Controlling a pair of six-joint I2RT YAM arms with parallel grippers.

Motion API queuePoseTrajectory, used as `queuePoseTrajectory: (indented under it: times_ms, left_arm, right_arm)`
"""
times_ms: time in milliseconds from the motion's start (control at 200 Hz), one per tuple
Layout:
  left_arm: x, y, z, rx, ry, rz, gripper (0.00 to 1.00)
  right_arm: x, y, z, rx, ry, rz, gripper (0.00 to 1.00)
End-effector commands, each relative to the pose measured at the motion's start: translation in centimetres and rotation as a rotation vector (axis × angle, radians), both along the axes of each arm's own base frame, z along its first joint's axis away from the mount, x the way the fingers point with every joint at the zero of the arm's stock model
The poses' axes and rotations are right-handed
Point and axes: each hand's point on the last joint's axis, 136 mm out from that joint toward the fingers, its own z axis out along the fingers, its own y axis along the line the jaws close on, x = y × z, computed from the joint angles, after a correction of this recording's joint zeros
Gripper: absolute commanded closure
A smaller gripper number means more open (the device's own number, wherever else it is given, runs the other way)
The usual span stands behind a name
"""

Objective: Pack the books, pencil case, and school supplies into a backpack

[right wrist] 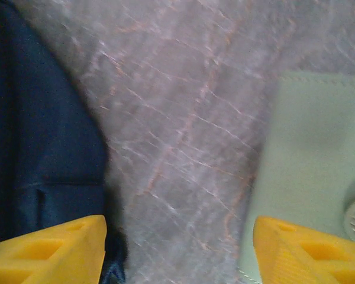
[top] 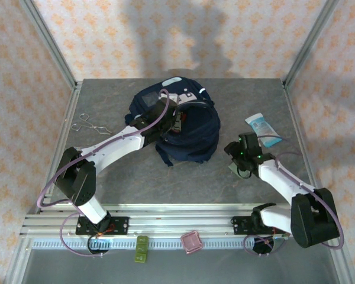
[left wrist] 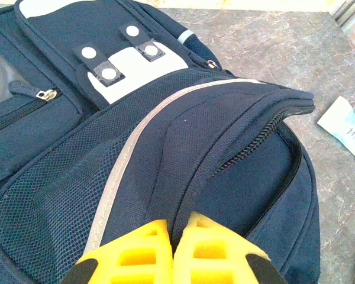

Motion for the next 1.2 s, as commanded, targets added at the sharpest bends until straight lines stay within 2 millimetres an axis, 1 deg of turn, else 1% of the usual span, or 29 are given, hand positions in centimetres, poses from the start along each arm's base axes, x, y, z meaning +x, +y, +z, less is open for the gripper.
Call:
queuePoseTrajectory:
  times_ms: [0, 100, 175, 290, 375, 450, 506, 536, 621, 791, 856, 926, 1081, 1196]
  left_arm:
    - [0.2, -0.1, 4.1, -0.093, -0.096, 0.011, 1.0]
    - [0.2, -0.1, 4.0, -0.095, -0.095, 0.012, 1.0]
    - [0.1, -0.2, 3.9, -0.099, -0.094, 0.01, 1.0]
    - [0.1, -0.2, 3.7, -0.1, -0.089, 0.008, 1.0]
    - [0.0, -0.2, 3.5, -0.1, -0.086, 0.007, 1.0]
    - [0.0, -0.2, 3.4, -0.099, -0.085, 0.007, 1.0]
    - [0.0, -0.1, 3.5, -0.102, -0.089, 0.011, 1.0]
    - [0.0, -0.1, 3.5, -0.104, -0.091, 0.012, 1.0]
    - [0.0, -0.1, 3.7, -0.106, -0.095, 0.012, 1.0]
    - [0.1, -0.1, 3.7, -0.106, -0.093, 0.014, 1.0]
    - [0.1, 0.0, 3.7, -0.102, -0.093, 0.016, 1.0]
    - [0.1, 0.0, 3.7, -0.102, -0.093, 0.015, 1.0]
    - [0.1, 0.0, 3.6, -0.102, -0.09, 0.017, 1.0]
    - [0.0, 0.0, 3.5, -0.101, -0.09, 0.016, 1.0]
  right_arm:
    - [-0.3, -1.5, 1.2, -0.077, -0.003, -0.026, 0.34]
    - [-2.1, -3.2, 0.8, -0.108, 0.041, -0.084, 0.33]
    - [-3.6, -4.2, -0.1, -0.104, 0.078, -0.12, 0.32]
    - [-5.5, -4.8, -1.3, -0.086, 0.111, -0.145, 0.33]
    - [-6.3, -5.0, -1.9, -0.091, 0.126, -0.148, 0.33]
    - [-7.1, -5.1, -2.9, -0.096, 0.146, -0.149, 0.34]
    - [-7.2, -4.7, -3.5, -0.077, 0.147, -0.129, 0.35]
    - [-7.0, -4.3, -3.7, -0.063, 0.142, -0.114, 0.38]
    - [-6.8, -3.7, -4.3, -0.032, 0.146, -0.101, 0.4]
    - [-6.2, -3.8, -5.0, -0.056, 0.16, -0.095, 0.41]
    - [-6.1, -3.8, -5.2, -0.054, 0.162, -0.103, 0.42]
    - [-6.0, -3.6, -5.5, -0.041, 0.164, -0.103, 0.51]
    - [-5.9, -3.7, -5.9, -0.048, 0.168, -0.106, 0.81]
    - [-5.7, -3.9, -5.3, -0.053, 0.153, -0.11, 0.94]
